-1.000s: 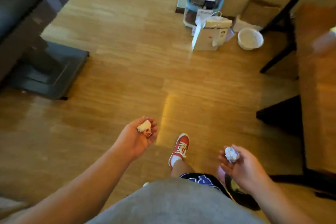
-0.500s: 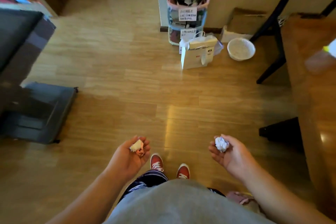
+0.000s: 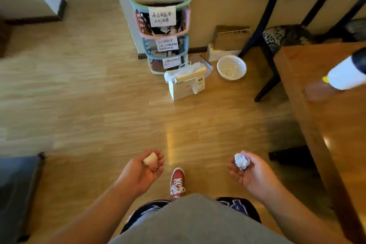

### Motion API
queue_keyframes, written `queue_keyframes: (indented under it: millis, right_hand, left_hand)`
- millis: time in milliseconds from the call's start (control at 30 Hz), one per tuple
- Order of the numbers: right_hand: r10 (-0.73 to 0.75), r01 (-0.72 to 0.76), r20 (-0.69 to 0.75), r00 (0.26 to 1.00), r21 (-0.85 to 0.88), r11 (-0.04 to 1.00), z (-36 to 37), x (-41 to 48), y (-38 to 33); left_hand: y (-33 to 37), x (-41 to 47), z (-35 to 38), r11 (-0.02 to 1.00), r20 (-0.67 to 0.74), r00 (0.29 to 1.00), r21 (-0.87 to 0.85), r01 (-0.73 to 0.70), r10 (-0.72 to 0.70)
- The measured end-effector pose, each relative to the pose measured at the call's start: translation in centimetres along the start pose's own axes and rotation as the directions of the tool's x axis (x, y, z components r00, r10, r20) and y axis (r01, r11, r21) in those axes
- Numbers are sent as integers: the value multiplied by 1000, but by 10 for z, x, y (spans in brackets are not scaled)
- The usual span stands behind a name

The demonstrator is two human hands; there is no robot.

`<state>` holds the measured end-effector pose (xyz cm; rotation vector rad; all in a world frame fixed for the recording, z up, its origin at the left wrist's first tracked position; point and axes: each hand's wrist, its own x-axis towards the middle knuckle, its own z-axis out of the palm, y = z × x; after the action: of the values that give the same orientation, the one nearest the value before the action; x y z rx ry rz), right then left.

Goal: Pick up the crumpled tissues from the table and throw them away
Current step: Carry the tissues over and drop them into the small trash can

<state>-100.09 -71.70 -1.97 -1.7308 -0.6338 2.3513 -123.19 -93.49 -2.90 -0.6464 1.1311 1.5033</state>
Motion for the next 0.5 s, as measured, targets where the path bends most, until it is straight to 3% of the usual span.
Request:
queue_keyframes:
  millis: [200,500]
  right_hand:
    - [-61,89,-147,987,190,978,-48,1,-36]
    - [7,141,-332,943,421,896,-116,28,-95]
  left_hand:
    - [45,57,132,965,134,987,258,53,-91]
    - [18,137,336,861,192,954,496,111,-233]
